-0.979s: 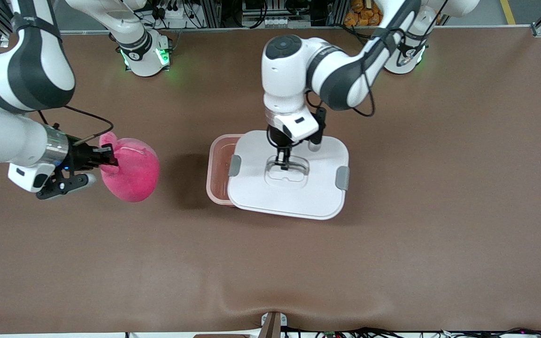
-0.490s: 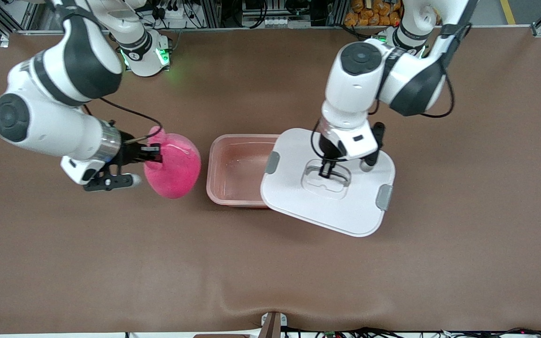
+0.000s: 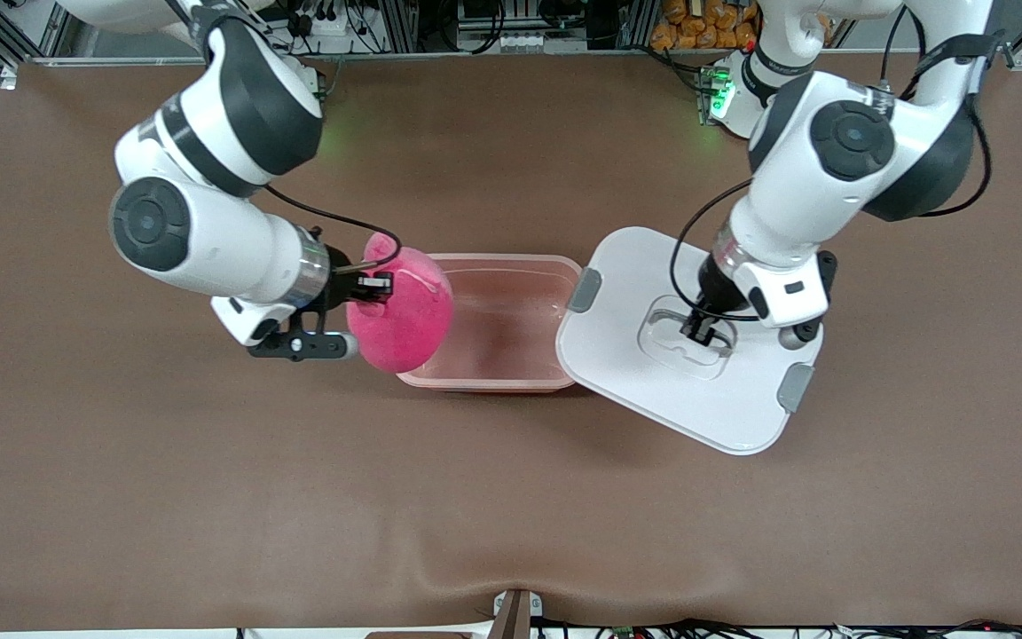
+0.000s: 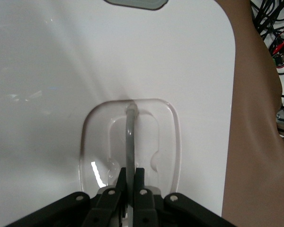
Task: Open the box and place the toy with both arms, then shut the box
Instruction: 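Lift the lid off with the left gripper while the right gripper carries the plush, then lower the pink plush into the open pink box with the right gripper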
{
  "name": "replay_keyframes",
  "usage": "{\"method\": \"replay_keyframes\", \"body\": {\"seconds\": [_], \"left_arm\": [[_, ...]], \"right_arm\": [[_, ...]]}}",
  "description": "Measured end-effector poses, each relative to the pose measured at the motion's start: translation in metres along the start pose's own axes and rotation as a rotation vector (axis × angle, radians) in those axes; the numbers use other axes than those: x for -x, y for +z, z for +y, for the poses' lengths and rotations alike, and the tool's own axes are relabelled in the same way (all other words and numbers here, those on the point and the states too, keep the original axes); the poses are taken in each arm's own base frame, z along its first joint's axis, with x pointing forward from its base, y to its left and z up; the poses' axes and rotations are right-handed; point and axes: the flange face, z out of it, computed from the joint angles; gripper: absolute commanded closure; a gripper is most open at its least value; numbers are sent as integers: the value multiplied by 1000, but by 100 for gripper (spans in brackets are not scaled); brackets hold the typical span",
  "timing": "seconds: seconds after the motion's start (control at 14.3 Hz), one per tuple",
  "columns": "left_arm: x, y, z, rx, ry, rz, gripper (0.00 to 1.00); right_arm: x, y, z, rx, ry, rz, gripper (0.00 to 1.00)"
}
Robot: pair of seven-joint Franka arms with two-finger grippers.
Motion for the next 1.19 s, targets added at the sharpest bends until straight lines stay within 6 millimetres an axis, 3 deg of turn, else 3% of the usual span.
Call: {"method": "replay_keyframes", "body": {"seconds": [0.21, 0.49, 1.19], "left_arm": [[-36, 0, -11, -44, 32, -59, 100], [-82, 0, -24, -73, 76, -92, 100], [-163, 0, -60, -121, 242, -158, 100]], "right_arm": [[2, 22, -23, 15, 13, -31, 100], [4, 40, -36, 29, 19, -51, 100], [-7, 79, -43, 63, 25, -69, 100]]}}
